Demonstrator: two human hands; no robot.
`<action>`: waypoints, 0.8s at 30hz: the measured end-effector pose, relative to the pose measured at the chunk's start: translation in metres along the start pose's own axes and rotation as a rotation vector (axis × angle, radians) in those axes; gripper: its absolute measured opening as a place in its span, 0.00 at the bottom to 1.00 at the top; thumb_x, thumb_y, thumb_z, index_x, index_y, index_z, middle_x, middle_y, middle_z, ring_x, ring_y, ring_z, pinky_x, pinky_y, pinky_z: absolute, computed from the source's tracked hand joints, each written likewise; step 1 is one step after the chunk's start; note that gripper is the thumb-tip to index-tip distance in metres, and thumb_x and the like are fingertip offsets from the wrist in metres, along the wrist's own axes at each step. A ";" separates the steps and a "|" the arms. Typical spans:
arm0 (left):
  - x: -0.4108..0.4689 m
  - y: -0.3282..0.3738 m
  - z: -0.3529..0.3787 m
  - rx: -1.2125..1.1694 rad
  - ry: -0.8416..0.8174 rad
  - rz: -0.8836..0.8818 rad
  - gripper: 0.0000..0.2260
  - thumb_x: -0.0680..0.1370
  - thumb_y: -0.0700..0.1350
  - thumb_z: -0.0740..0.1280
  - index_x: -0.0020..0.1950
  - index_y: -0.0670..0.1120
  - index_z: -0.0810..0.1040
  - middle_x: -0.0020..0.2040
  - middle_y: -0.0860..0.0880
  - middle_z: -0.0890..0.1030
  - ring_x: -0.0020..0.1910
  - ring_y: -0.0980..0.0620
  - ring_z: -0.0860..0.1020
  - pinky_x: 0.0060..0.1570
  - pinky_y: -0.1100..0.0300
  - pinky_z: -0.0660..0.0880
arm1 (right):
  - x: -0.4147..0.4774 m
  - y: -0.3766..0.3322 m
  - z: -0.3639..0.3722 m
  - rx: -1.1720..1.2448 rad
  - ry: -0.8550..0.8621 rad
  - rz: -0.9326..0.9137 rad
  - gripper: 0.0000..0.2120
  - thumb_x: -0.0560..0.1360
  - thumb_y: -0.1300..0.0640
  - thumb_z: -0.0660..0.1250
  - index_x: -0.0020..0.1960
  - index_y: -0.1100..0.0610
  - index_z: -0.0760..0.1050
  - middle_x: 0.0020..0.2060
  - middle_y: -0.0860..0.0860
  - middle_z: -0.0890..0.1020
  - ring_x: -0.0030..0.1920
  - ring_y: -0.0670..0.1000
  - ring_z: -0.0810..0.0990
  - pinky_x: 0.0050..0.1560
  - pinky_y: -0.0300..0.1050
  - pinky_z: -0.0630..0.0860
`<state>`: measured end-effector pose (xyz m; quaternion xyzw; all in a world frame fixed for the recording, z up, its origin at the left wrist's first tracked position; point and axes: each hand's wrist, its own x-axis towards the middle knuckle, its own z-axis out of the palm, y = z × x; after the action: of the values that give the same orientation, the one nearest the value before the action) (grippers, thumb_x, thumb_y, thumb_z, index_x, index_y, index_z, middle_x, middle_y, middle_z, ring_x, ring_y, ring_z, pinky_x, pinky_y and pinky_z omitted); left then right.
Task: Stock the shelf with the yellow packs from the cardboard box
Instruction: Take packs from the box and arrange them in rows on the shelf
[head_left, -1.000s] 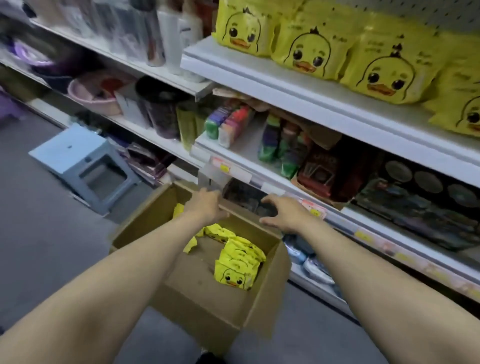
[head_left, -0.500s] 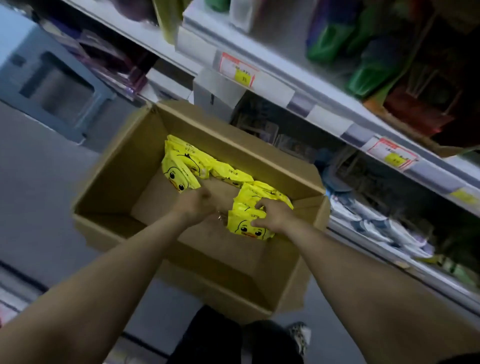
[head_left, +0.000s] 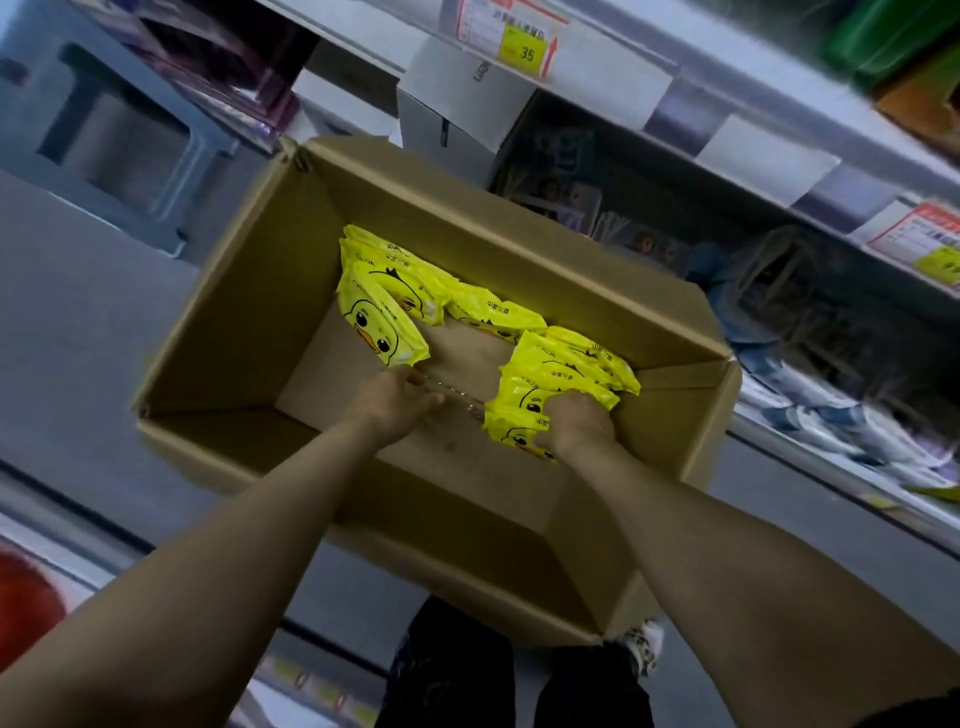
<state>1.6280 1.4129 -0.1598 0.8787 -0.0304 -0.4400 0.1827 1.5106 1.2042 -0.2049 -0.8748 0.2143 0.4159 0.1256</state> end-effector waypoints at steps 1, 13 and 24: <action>0.000 0.000 0.001 0.001 0.003 -0.009 0.20 0.77 0.55 0.69 0.65 0.47 0.77 0.64 0.43 0.77 0.64 0.44 0.74 0.50 0.61 0.65 | -0.003 0.003 -0.003 0.030 -0.003 -0.013 0.24 0.75 0.42 0.70 0.63 0.57 0.77 0.63 0.58 0.75 0.65 0.59 0.73 0.60 0.48 0.73; -0.001 0.046 0.044 -0.042 0.018 0.146 0.14 0.80 0.53 0.65 0.59 0.45 0.80 0.55 0.42 0.82 0.56 0.41 0.79 0.47 0.56 0.71 | -0.102 0.067 -0.126 0.973 0.013 -0.242 0.13 0.72 0.50 0.76 0.52 0.51 0.77 0.45 0.55 0.86 0.44 0.56 0.86 0.43 0.52 0.82; 0.022 0.089 0.113 0.275 0.029 0.496 0.20 0.72 0.50 0.74 0.62 0.48 0.78 0.61 0.45 0.76 0.63 0.43 0.71 0.56 0.54 0.68 | -0.115 0.127 -0.113 1.236 0.079 -0.183 0.17 0.70 0.66 0.76 0.56 0.57 0.80 0.46 0.49 0.87 0.45 0.51 0.87 0.44 0.46 0.83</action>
<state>1.5621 1.2922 -0.2069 0.8671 -0.3011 -0.3612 0.1643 1.4611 1.0787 -0.0499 -0.6699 0.3438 0.1700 0.6357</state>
